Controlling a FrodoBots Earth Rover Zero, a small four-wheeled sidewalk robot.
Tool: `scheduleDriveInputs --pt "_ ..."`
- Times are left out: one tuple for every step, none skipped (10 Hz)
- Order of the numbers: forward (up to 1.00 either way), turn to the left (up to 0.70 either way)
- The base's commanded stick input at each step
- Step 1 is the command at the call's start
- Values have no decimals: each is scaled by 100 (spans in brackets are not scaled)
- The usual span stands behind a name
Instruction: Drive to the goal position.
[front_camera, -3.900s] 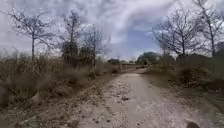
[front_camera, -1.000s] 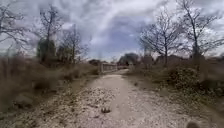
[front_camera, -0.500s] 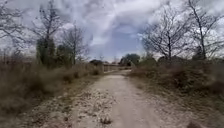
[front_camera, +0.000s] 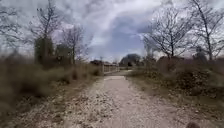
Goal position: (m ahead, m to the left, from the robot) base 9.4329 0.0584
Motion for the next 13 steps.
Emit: scheduleDriveInputs --pt "50 0" --pt "50 0" --pt "50 0" --pt "50 0" --pt "50 0" --pt "50 0" --pt "50 0" --pt "50 0" --pt "50 0" --pt "50 0" --pt "50 0" --pt "50 0" --pt "50 -5"
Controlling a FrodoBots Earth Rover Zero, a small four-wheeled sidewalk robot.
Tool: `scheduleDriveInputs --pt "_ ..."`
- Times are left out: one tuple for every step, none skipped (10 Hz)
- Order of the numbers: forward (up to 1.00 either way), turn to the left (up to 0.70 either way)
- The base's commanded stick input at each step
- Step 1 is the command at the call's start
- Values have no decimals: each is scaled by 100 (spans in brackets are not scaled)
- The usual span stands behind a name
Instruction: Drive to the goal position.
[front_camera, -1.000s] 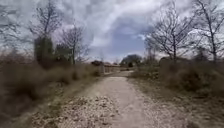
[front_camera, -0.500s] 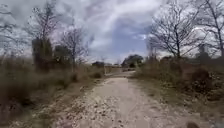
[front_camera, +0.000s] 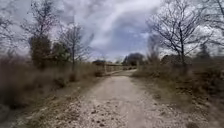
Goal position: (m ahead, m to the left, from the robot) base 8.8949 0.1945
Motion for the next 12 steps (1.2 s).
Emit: scheduleDriveInputs --pt "50 -21" --pt "50 -40" --pt "50 -50" --pt "50 -35" --pt "50 -13" --pt "50 0" --pt "50 0" --pt "50 0" --pt "50 0" --pt "50 0" --pt "50 0" --pt "50 0"
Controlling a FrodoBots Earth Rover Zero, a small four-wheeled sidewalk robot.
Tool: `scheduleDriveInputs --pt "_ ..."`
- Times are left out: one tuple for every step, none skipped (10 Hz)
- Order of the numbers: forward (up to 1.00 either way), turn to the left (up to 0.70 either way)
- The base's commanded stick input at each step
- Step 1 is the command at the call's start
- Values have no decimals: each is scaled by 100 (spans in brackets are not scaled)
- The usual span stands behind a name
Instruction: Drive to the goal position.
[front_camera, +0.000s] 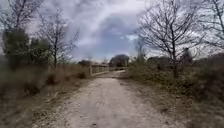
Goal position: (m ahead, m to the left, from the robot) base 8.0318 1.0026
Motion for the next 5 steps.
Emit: scheduleDriveInputs --pt "50 0" --pt "50 0" --pt "50 0" --pt "50 0" --pt "50 25"
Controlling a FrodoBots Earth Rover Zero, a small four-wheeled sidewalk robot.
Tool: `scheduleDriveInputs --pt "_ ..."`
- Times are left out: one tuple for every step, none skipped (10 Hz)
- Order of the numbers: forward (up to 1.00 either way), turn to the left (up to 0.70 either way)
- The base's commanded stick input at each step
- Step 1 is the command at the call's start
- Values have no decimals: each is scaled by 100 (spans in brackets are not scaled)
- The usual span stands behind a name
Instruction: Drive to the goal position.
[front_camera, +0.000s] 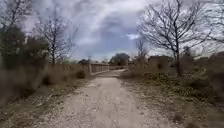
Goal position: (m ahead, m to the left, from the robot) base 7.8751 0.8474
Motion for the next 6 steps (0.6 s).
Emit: scheduleDriveInputs --pt "50 50" --pt "50 50" --pt "50 4" --pt "50 0" --pt "50 0" --pt "50 0"
